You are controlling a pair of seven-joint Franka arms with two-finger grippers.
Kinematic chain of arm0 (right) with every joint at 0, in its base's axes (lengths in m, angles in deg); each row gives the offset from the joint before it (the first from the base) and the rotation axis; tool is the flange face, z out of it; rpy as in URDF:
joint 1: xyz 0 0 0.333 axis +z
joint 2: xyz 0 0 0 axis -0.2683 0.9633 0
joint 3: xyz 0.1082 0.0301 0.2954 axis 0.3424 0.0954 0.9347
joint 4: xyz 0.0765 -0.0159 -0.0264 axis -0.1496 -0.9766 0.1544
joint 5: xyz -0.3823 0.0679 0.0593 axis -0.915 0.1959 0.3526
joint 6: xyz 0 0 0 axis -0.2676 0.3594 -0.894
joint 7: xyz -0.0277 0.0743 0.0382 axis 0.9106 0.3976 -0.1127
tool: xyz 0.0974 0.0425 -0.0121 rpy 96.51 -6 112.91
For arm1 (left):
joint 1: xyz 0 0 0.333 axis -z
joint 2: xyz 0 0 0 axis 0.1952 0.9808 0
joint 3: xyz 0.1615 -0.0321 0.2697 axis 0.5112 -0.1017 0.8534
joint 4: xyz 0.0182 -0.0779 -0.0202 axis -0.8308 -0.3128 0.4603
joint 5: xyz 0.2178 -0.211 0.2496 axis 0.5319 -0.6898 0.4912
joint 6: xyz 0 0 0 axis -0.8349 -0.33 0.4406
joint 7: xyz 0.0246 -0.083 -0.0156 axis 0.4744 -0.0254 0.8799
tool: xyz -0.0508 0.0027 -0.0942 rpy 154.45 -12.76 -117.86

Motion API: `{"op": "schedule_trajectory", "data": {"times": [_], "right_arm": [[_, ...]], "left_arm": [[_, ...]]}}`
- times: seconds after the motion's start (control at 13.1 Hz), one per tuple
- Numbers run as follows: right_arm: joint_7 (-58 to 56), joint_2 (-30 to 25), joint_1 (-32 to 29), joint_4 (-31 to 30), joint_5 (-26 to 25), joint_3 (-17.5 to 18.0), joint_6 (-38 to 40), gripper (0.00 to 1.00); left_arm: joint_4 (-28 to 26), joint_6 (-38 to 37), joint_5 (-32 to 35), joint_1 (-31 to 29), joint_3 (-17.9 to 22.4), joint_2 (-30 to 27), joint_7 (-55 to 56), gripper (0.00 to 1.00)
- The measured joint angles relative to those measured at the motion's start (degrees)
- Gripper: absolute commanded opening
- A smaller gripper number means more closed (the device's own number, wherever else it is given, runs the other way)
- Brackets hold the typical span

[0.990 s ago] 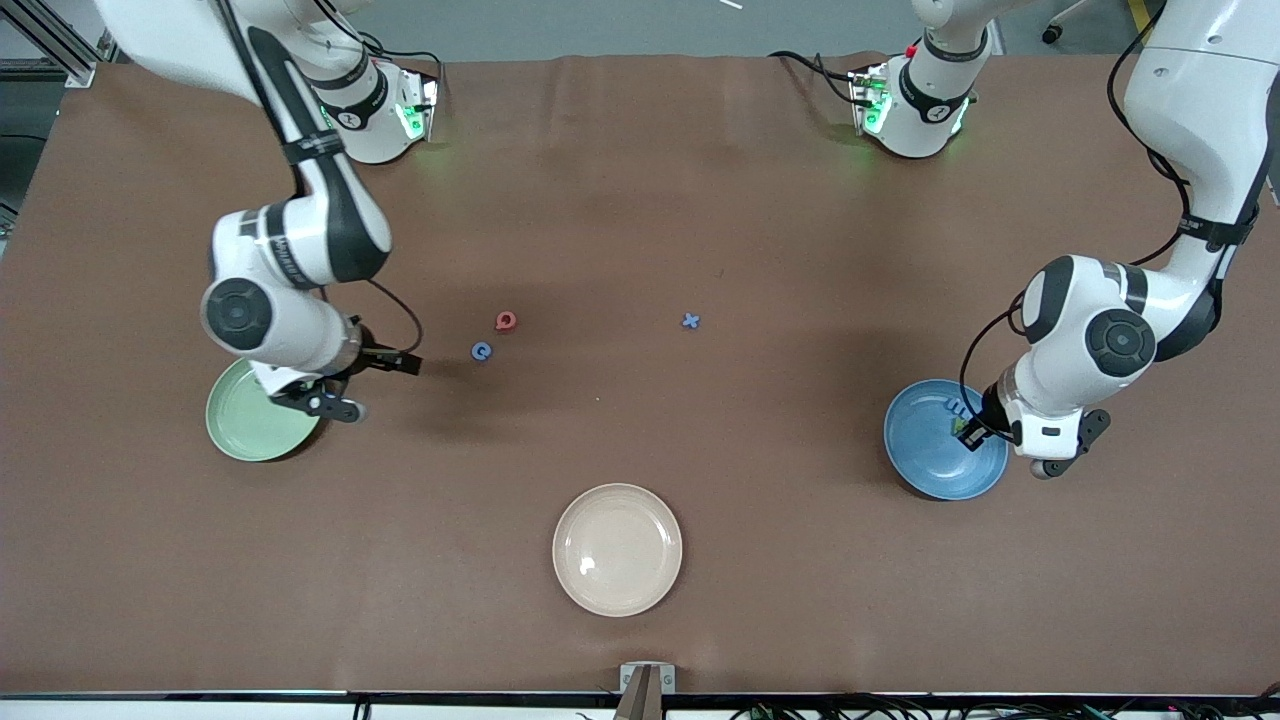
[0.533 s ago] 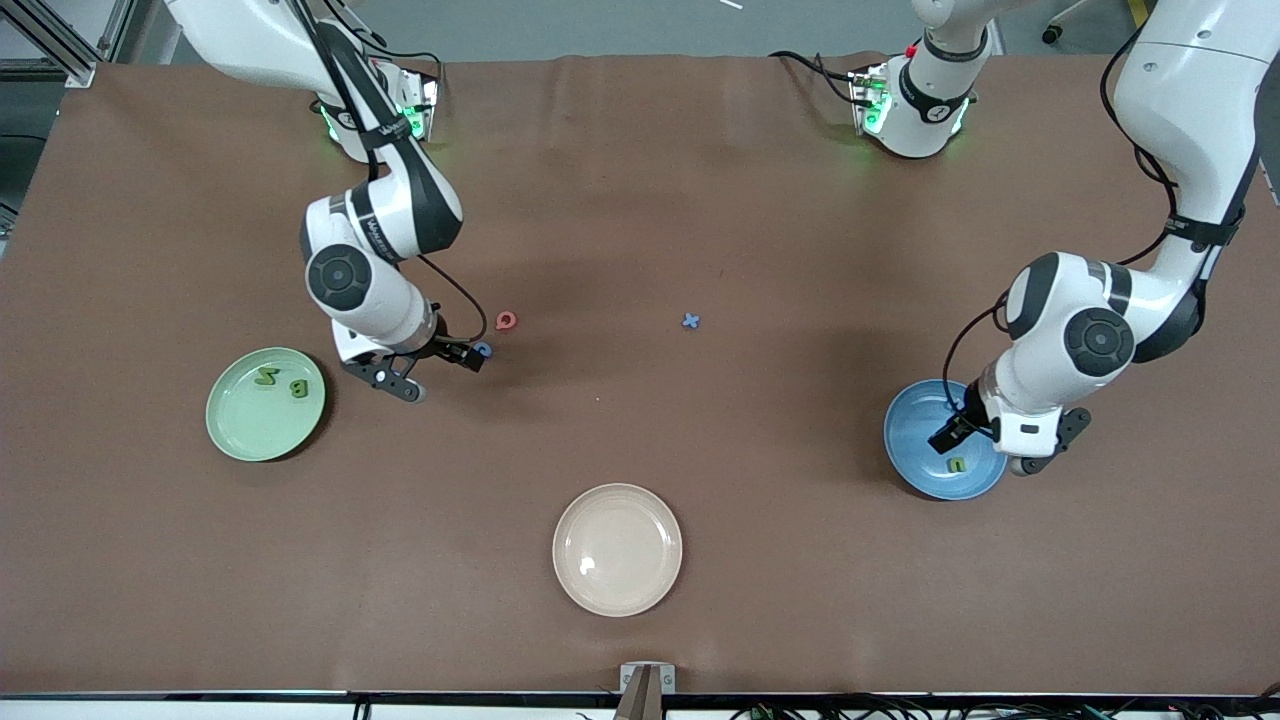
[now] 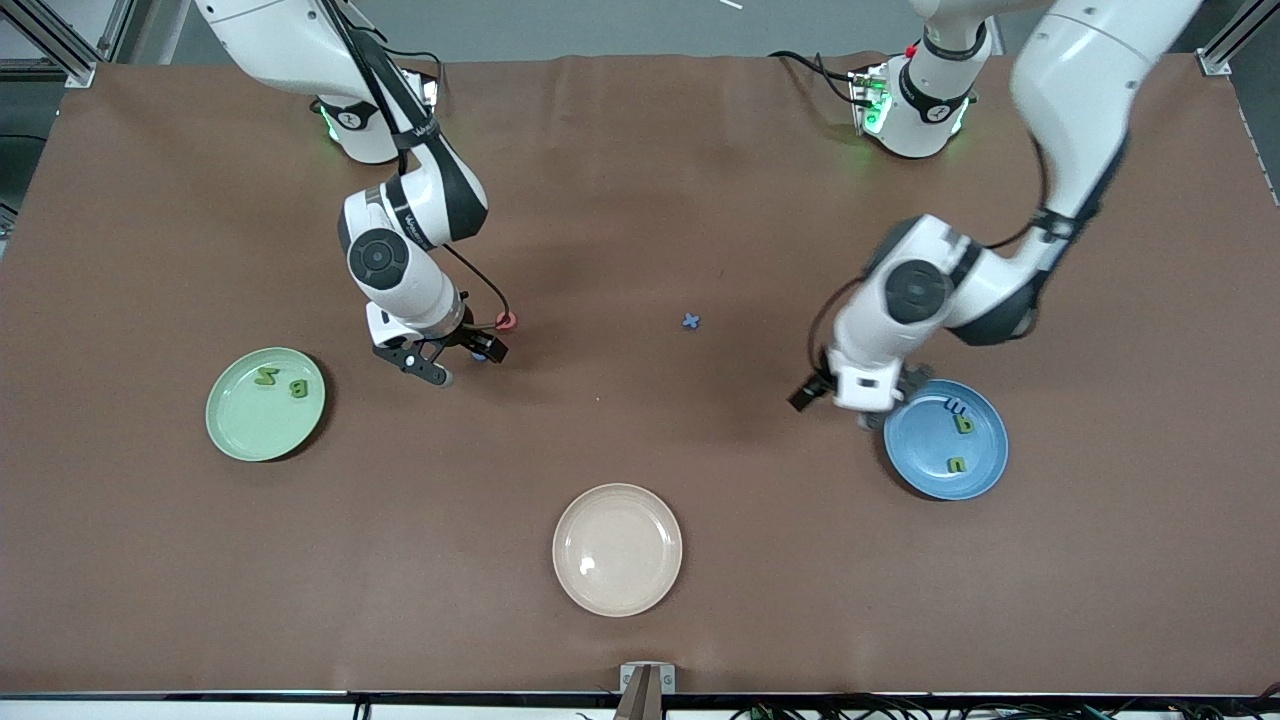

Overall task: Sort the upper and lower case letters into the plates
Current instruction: 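Grasp the blue x with the left gripper while the right gripper grasps C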

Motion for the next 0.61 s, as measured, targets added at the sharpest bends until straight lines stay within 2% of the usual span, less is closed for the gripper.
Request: {"op": "schedule_trajectory", "data": {"times": [0.15,0.3,0.46,0.61], "right_arm": [[0.25,1.39,0.05,-0.07,0.01,-0.01,-1.65,0.97],[0.51,2.94,0.11,-0.14,0.01,-0.01,-3.63,0.95],[0.59,4.35,0.12,-0.15,0.01,-0.06,-4.98,0.86],[0.60,5.02,0.13,-0.14,0.01,-0.11,-5.40,0.76]], "left_arm": [[-0.53,1.19,0.00,6.88,-0.02,0.29,11.20,1.00],[-2.59,4.50,0.00,11.35,0.02,0.35,19.84,1.00],[-5.91,8.11,1.87,13.82,0.18,0.61,27.43,0.99],[-7.81,9.65,8.85,14.82,0.29,2.05,39.09,0.98]]}}
